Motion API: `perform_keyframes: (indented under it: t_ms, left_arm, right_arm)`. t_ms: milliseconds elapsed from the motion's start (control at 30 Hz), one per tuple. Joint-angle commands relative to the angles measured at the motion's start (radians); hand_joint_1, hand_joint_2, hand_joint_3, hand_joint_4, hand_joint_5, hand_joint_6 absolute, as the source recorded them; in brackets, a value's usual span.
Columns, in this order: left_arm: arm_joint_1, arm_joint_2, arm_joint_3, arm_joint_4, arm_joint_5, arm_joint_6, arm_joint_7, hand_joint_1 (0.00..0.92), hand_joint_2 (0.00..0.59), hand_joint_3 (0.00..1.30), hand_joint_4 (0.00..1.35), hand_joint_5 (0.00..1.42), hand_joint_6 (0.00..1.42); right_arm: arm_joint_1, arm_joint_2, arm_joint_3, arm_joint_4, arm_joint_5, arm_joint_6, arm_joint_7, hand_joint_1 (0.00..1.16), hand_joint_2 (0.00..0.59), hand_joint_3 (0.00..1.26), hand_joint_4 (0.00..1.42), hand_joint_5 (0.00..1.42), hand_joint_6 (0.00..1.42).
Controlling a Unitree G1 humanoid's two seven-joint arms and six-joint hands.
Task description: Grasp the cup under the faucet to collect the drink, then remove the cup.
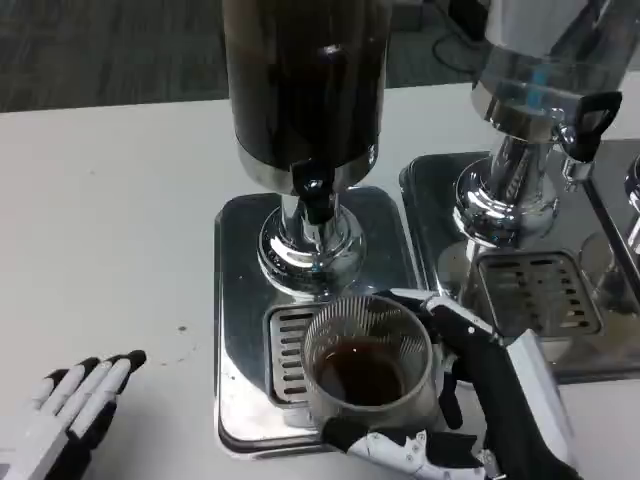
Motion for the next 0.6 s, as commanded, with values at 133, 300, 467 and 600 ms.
perform_keyframes:
  t_ms: [133,300,467,600]
  left_arm:
    - [0.07,-0.025,-0.004,-0.055,0.044,0.037,0.062,0.0,0.05,0.0,0.0,0.0,0.0]
    - [0.093,-0.032,-0.008,-0.073,0.052,0.056,0.078,0.0,0.048,0.0,0.0,0.0,0.0]
    - [0.084,-0.039,-0.03,-0.047,0.065,0.061,0.106,0.0,0.046,0.0,0.0,0.0,0.0]
    - [0.08,-0.038,-0.039,-0.044,0.073,0.07,0.122,0.0,0.045,0.0,0.0,0.0,0.0]
  right_arm:
    - [0.032,-0.037,0.013,-0.067,0.021,-0.07,0.038,0.96,0.157,0.55,0.67,0.93,1.37]
    - [0.03,-0.043,0.017,-0.068,0.036,-0.073,0.054,0.95,0.156,0.55,0.67,0.93,1.37]
    - [0.019,-0.043,0.02,-0.065,0.037,-0.076,0.068,0.95,0.156,0.55,0.67,0.93,1.39]
    - [0.014,-0.046,0.015,-0.059,0.046,-0.079,0.077,0.95,0.162,0.55,0.67,0.94,1.39]
